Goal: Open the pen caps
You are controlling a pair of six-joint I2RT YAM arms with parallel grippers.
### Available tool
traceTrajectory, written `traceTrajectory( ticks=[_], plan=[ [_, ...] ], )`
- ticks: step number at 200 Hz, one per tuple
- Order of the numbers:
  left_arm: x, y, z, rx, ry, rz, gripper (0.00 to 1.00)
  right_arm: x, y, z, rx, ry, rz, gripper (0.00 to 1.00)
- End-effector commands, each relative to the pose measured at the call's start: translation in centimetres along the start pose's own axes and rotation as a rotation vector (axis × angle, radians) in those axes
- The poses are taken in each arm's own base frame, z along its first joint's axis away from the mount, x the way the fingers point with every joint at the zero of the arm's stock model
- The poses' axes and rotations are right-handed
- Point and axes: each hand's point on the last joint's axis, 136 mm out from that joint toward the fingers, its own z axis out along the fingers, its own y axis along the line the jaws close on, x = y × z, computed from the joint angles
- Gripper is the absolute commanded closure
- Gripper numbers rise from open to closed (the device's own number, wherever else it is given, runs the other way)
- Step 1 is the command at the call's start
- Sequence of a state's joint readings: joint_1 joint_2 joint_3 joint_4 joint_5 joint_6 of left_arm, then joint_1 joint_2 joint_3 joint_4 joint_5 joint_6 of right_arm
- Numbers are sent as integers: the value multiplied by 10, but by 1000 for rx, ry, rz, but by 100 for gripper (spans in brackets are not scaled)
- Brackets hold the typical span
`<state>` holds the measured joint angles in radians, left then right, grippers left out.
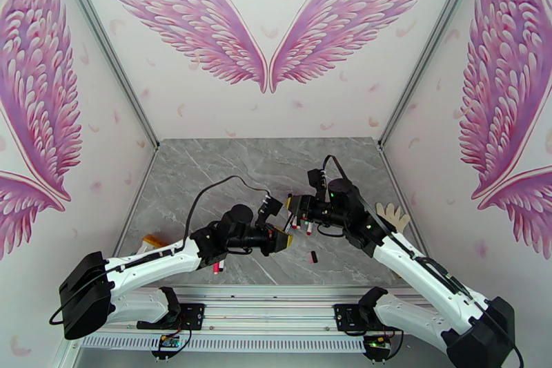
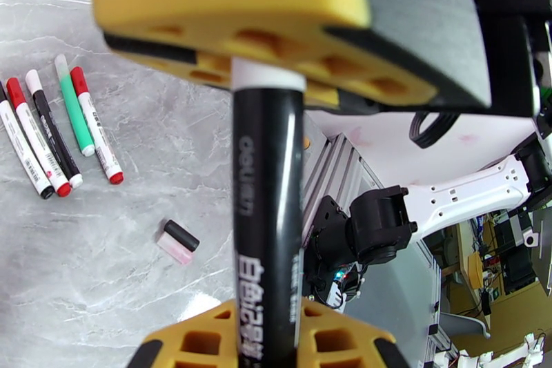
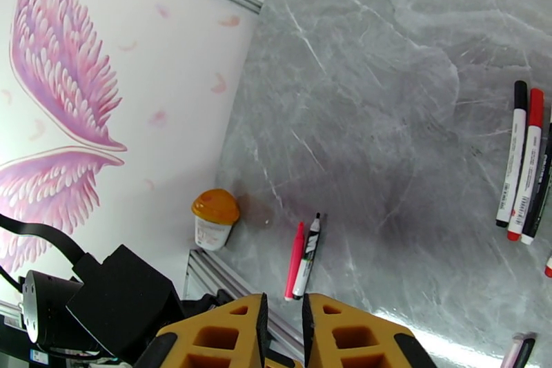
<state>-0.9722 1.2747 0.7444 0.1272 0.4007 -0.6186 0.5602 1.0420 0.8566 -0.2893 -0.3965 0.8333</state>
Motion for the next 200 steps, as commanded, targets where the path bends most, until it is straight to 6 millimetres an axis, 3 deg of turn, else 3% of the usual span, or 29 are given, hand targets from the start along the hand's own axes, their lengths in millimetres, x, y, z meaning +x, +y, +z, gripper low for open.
traceTrajectory(
  ticks=[1,33,85,113,147,182,200],
  plan=[
    [-1,1,0,-33,10,12,95,-9,2,-5,13,-20,-22,82],
    [7,11,-4,-134,27,41,95,-19,-1,-14,54,-58,-7,84],
    [20,31,-7,-426,56,182,98,-36,-24,-30,197,-143,44,88],
    [25,8,4,-252,69,127,98,-44,-13,-32,117,-161,13,89],
    [24,-24,3,-29,79,73,98,-55,3,-37,-32,-182,-29,90],
    [34,-28,2,45,111,38,99,-62,14,-43,-124,-190,-74,90],
    [34,-24,2,25,106,35,99,-66,7,-44,-95,-204,-70,90]
  ],
)
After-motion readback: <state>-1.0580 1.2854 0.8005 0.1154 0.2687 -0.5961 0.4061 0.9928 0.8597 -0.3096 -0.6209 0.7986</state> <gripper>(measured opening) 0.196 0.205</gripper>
